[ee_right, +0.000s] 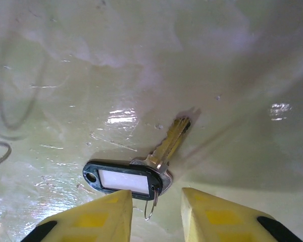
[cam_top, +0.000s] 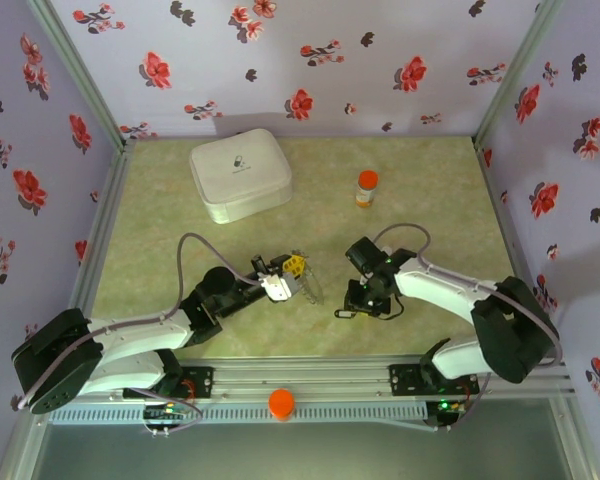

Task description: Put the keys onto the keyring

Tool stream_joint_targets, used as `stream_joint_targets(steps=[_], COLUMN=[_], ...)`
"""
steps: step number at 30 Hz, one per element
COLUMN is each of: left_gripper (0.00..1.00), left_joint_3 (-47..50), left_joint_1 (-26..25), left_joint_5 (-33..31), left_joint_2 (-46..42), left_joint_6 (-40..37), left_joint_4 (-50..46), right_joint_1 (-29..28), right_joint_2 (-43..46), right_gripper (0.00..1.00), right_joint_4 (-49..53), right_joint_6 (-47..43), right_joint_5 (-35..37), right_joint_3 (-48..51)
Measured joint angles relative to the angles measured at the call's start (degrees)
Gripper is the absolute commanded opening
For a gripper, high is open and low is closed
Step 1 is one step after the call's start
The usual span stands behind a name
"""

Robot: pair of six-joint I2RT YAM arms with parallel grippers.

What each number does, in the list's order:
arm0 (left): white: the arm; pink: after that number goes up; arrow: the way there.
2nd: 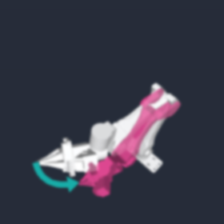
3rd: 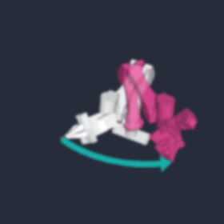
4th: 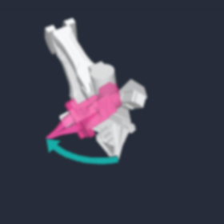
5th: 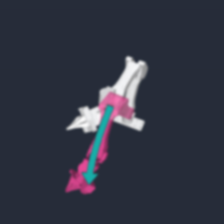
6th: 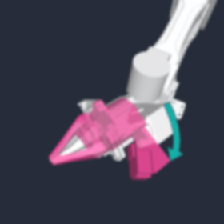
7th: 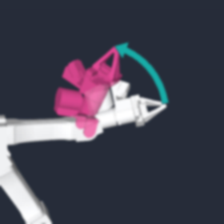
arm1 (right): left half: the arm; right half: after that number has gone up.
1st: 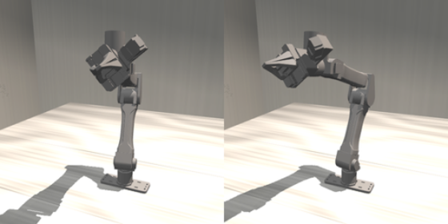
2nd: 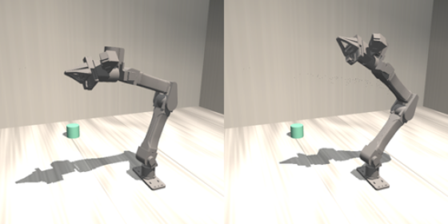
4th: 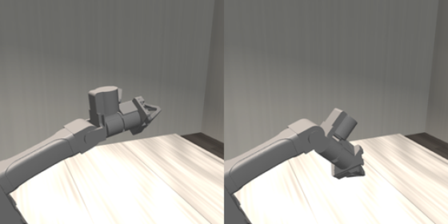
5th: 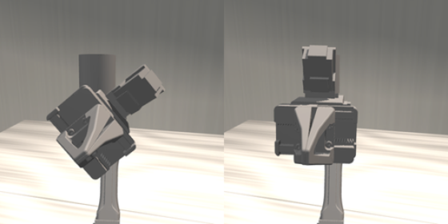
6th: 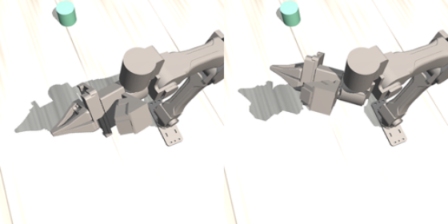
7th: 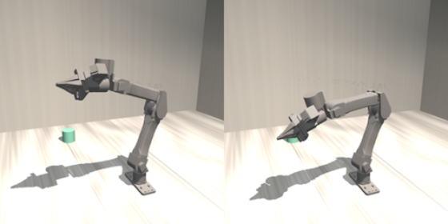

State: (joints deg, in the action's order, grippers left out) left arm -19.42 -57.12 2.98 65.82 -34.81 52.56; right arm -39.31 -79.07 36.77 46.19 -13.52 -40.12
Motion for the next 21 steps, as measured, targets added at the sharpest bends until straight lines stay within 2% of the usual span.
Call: stream_joint_targets(steps=[9, 19, 21], left_gripper=[0.00, 0.00, 0.00], left_joint_3=[0.00, 0.00, 0.02], left_joint_1=[0.00, 0.00, 0.00], left_joint_5=[0.00, 0.00, -0.02], left_joint_2=[0.35, 0.35, 0.35], left_joint_6=[0.00, 0.00, 0.00], left_joint_4=[0.37, 0.59, 0.59], right_joint_1=[-0.07, -0.09, -0.09], right_joint_2=[-1.22, -1.68, -1.92], right_gripper=[0.16, 0.11, 0.06], right_joint_4=[-0.09, -0.90, -0.92], right_joint_6=[0.44, 0.39, 0.35], right_joint_5=[-0.94, -1.75, -1.77], right_joint_3=[0.09, 0.11, 0.11])
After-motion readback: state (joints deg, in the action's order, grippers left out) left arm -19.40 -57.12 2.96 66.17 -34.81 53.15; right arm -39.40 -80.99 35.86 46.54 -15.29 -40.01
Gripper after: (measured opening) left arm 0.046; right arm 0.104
